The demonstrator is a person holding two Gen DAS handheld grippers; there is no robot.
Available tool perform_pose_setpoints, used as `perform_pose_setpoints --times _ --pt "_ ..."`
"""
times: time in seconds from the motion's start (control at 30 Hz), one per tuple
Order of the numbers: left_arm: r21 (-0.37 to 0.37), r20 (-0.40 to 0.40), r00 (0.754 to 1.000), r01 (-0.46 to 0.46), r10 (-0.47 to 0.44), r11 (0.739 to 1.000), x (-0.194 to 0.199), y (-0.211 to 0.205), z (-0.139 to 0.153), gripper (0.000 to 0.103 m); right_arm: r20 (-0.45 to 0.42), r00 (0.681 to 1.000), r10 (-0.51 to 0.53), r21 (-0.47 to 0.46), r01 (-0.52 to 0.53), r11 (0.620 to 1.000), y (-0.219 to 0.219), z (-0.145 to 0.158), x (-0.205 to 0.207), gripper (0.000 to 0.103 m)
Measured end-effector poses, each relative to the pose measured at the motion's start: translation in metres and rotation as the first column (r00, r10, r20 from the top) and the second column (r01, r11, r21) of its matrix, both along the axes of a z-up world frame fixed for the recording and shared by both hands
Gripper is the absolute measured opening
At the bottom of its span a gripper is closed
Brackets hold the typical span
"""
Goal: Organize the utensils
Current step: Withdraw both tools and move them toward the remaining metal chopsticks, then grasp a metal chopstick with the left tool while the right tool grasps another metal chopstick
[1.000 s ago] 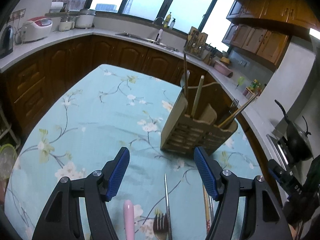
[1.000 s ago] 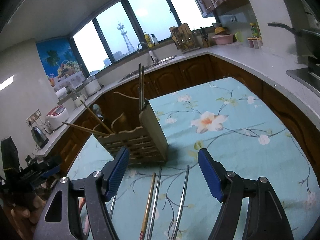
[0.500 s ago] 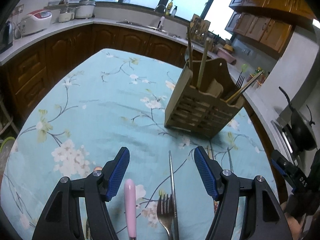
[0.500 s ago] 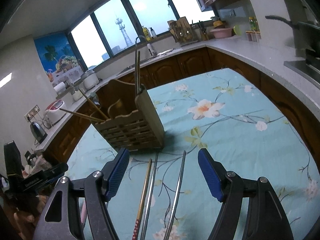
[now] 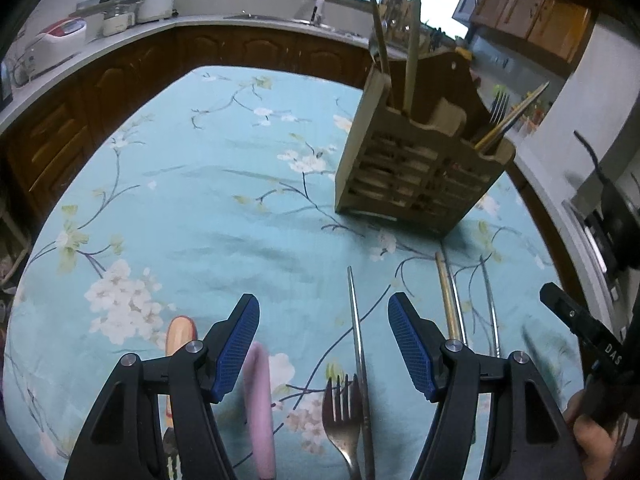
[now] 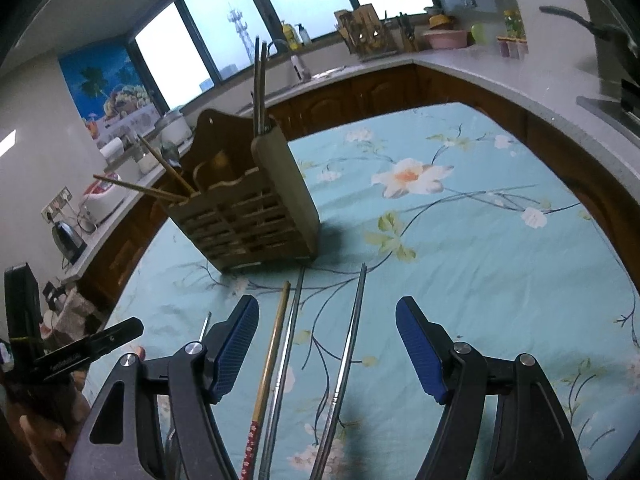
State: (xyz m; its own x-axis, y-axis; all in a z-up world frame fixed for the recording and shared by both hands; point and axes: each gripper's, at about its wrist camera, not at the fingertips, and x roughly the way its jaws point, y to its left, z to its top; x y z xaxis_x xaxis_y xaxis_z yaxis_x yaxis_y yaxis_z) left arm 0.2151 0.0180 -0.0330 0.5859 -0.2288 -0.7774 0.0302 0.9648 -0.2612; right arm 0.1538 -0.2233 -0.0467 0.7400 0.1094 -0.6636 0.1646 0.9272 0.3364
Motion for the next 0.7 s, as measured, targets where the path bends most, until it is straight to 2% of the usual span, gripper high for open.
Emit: perform_pose_setpoints --times 0.33,0.5,0.6,0.7 --pt "0.069 -0.046 0.997 0.061 -0.058 0.996 0.029 -0.027 -0.022 0.064 -0.088 0.995 0.035 -0.043 -0.039 0.998 0.003 -0.022 0.024 0.073" --pt "0.081 -0.074 0.995 0.079 -0.073 0.994 0.046 -0.034 -0.035 0.054 -0.121 0.992 0.029 -0.064 -0.037 0.997 -0.001 -0.031 0.038 0.071" --pt "0.068 -0.096 0.991 0.098 -0.091 0.993 0.056 -0.036 -0.04 0.045 -0.138 0.99 0.024 -0.067 -0.033 0.997 -0.006 -0.035 0.049 0.062" --pt "0.06 -0.118 0.987 0.118 -0.11 0.991 0.064 -0.039 -0.046 0.043 -0.155 0.988 0.022 -0.081 -0.034 0.996 -0.009 -0.038 0.061 0.057"
